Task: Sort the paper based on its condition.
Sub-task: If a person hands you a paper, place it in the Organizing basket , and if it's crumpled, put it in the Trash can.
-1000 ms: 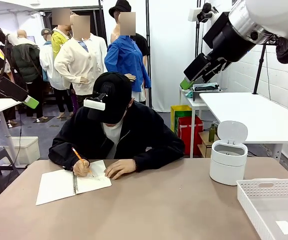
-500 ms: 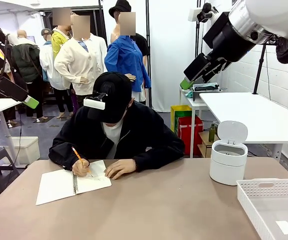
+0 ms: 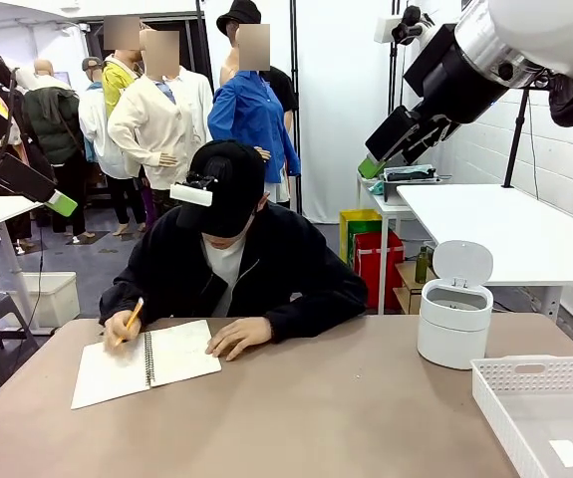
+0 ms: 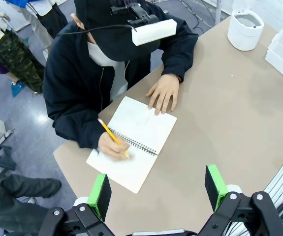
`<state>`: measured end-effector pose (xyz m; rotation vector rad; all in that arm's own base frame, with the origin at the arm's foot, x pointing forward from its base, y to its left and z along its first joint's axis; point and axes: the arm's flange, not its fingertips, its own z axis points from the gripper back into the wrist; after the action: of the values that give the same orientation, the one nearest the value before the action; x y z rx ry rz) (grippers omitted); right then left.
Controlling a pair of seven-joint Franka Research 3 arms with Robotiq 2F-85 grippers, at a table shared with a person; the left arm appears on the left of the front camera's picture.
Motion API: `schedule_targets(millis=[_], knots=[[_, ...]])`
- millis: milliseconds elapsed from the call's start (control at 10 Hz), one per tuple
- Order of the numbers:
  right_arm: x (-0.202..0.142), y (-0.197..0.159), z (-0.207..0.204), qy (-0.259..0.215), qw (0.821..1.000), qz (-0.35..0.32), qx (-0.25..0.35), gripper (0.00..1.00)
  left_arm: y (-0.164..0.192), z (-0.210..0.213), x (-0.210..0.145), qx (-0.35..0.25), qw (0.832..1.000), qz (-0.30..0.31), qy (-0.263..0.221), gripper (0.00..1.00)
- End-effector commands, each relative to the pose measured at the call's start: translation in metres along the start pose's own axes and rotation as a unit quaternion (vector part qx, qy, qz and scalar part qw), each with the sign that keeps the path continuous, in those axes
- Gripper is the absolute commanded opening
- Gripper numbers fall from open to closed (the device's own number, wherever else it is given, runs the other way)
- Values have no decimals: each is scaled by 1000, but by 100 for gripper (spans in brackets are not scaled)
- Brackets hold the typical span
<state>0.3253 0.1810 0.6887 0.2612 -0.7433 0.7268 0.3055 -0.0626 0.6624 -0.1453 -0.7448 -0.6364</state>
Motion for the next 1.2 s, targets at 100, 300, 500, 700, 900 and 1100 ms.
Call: schedule_targets(millis=[100, 300, 500, 700, 900, 1100], knots=[[0, 0, 0, 0, 1000, -1, 1, 100, 0, 0, 0, 0, 1000, 0, 0, 100], [0, 0, 0, 0, 1000, -1, 1, 100, 0, 0, 0, 0, 1000, 0, 0, 100], [0, 0, 0, 0, 1000, -1, 1, 100, 0, 0, 0, 0, 1000, 0, 0, 100], [0, 0, 0, 0, 1000, -1, 1, 100, 0, 0, 0, 0, 1000, 0, 0, 100], [0, 0, 0, 0, 1000, -1, 1, 100, 0, 0, 0, 0, 1000, 0, 0, 100], [0, 0, 0, 0, 1000, -1, 1, 100, 0, 0, 0, 0, 1000, 0, 0, 100]])
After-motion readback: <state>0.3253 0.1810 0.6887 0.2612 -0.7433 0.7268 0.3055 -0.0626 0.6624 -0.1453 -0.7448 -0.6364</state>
